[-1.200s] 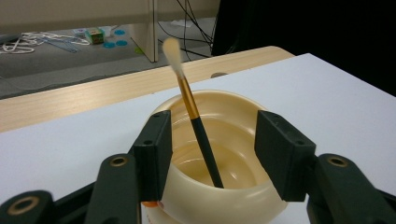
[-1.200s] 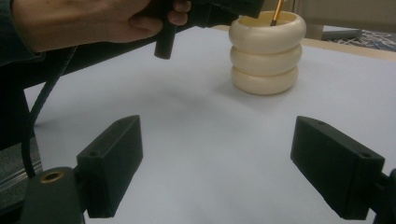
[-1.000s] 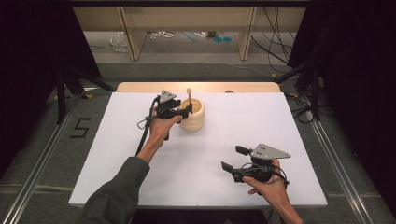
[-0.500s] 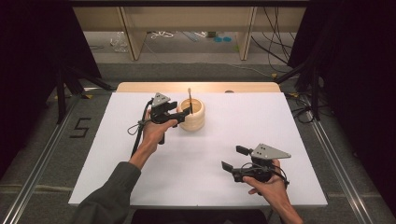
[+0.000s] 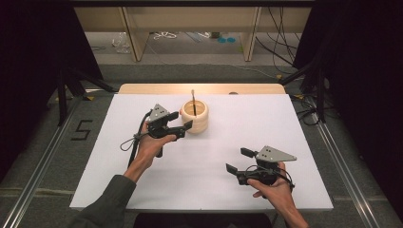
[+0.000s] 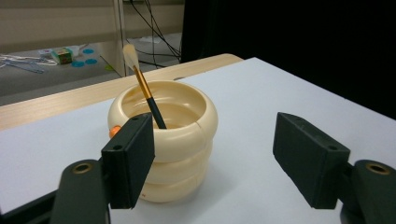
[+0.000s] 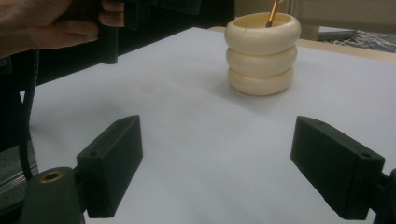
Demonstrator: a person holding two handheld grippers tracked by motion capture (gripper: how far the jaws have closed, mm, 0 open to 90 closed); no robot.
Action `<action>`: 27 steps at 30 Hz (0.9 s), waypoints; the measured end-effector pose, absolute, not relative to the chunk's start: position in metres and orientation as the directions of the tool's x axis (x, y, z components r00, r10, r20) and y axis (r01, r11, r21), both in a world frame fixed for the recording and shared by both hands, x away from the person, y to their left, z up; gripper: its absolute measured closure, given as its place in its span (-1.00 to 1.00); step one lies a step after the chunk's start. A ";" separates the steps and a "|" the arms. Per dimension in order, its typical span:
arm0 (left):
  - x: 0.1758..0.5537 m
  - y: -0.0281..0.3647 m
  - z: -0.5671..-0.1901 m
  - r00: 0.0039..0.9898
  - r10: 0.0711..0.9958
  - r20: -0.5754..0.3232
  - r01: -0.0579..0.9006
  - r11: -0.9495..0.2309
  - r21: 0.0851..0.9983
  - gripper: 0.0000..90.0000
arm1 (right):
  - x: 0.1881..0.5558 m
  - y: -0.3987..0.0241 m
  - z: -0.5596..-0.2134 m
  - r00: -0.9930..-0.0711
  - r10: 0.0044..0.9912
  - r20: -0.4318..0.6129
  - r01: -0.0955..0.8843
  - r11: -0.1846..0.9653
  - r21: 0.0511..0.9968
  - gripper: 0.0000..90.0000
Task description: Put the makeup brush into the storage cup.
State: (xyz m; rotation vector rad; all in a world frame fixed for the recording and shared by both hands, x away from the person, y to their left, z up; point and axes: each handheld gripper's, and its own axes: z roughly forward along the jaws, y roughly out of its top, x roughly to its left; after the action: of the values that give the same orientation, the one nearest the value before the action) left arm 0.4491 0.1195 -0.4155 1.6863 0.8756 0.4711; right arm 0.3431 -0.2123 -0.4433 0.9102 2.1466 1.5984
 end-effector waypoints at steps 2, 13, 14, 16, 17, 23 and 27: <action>0.446 0.120 -0.417 0.648 0.751 -0.127 0.307 -0.105 0.946 -0.35 | 0.343 -0.212 -0.443 -0.750 0.650 0.122 0.304 0.175 0.936 -0.61; 0.427 0.123 -0.420 0.653 0.745 -0.137 0.309 -0.096 0.946 -0.40 | 0.341 -0.211 -0.442 -0.752 0.642 0.147 0.324 0.166 0.931 -0.61; 0.425 0.121 -0.420 0.655 0.743 -0.135 0.308 -0.099 0.946 -0.41 | 0.341 -0.212 -0.442 -0.752 0.643 0.144 0.321 0.167 0.932 -0.61; 0.423 0.119 -0.420 0.665 0.738 -0.115 0.298 -0.121 0.947 -0.43 | 0.342 -0.212 -0.442 -0.752 0.648 0.119 0.295 0.170 0.940 -0.61; 0.422 0.119 -0.420 0.666 0.736 -0.121 0.304 -0.120 0.945 -0.46 | 0.342 -0.212 -0.442 -0.751 0.649 0.119 0.293 0.166 0.942 -0.61; 0.418 0.121 -0.421 0.659 0.743 -0.116 0.310 -0.128 0.942 -0.62 | 0.341 -0.213 -0.441 -0.747 0.649 0.141 0.325 0.172 0.930 -0.61; 0.413 0.123 -0.423 0.663 0.740 -0.117 0.314 -0.132 0.940 -0.65 | 0.342 -0.214 -0.441 -0.749 0.651 0.122 0.308 0.179 0.934 -0.61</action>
State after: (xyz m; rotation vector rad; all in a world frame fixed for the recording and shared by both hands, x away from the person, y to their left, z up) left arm 0.4127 0.1228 -0.4234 1.7208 0.8573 0.4577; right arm 0.3420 -0.2145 -0.4408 0.9135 2.1553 1.5927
